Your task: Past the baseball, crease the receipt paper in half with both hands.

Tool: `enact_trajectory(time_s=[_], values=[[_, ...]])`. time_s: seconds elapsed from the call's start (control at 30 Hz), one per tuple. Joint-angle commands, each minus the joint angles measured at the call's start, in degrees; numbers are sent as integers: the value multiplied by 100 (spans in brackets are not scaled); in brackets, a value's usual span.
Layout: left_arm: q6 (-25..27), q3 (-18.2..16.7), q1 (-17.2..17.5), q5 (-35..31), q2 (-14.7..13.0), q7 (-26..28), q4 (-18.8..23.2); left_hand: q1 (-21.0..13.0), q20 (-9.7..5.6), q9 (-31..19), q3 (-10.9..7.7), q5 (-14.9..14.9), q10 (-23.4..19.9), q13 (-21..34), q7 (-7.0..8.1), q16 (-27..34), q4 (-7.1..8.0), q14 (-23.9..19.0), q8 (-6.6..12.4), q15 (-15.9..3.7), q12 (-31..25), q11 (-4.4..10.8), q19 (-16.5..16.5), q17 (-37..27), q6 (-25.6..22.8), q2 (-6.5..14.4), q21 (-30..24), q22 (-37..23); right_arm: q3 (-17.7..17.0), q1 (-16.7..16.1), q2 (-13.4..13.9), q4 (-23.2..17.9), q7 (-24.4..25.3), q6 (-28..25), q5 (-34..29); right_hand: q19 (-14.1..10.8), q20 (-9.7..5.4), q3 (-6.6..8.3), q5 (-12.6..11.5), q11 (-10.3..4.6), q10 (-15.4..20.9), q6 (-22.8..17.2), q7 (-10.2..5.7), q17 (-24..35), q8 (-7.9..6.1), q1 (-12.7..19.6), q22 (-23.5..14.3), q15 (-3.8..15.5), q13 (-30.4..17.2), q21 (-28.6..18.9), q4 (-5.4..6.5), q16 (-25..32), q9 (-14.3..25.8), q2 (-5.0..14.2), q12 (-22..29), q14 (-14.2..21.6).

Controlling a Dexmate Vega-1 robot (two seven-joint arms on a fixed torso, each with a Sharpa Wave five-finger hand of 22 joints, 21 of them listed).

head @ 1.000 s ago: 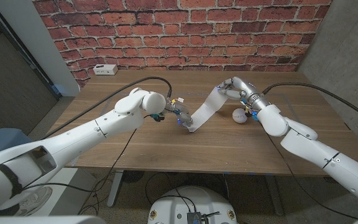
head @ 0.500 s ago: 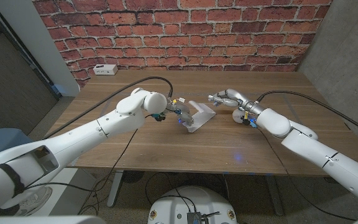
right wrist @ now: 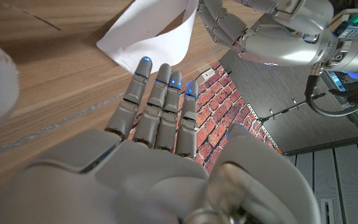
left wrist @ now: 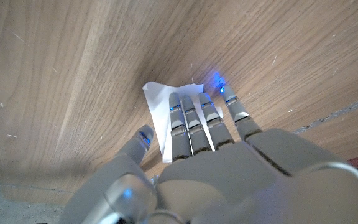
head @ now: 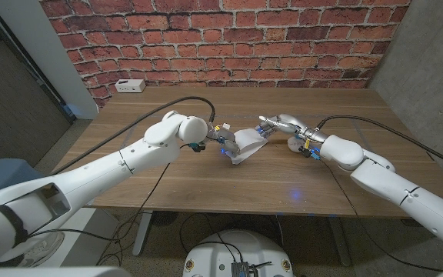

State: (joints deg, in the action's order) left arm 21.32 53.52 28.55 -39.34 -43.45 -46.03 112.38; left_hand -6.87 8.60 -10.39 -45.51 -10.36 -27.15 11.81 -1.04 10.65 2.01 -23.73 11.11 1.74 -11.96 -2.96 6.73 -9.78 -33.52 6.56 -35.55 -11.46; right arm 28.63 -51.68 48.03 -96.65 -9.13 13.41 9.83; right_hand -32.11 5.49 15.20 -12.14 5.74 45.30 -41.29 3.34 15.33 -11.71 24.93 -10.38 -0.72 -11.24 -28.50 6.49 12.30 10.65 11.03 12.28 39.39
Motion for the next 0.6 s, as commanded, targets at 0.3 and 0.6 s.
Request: enact_trajectory(time_s=[0.3, 0.6], values=[[-733, -1113, 1149, -525, -617, 2592, 1123, -289, -69, -79, 103, 24, -860, 41, -224, 349, -409, -754, 183, -129, -282, -19, 298, -154, -796, 296, -147, -51, 262, 133, 108, -80, 214, 62, -1099, 270, -57, 912, 63, -60, -410, 249, -106, -203, 81, 598, -23, 84, -10, 161, -309, -109, 5, 67, -145, -421], [-1252, -1509, 1676, -701, -616, 3781, 1032, -586, -88, -337, 219, -7, -790, 337, 116, 604, -416, -708, 250, -217, -379, 143, 213, -536, -446, 453, -275, -158, 188, 50, 116, -111, 405, -4, -1148, 261, -51, 998, 92, -51, -382, 231, -80, -206, 71, 656, -24, 56, -12, 166, -364, -76, 5, 23, -123, -413]])
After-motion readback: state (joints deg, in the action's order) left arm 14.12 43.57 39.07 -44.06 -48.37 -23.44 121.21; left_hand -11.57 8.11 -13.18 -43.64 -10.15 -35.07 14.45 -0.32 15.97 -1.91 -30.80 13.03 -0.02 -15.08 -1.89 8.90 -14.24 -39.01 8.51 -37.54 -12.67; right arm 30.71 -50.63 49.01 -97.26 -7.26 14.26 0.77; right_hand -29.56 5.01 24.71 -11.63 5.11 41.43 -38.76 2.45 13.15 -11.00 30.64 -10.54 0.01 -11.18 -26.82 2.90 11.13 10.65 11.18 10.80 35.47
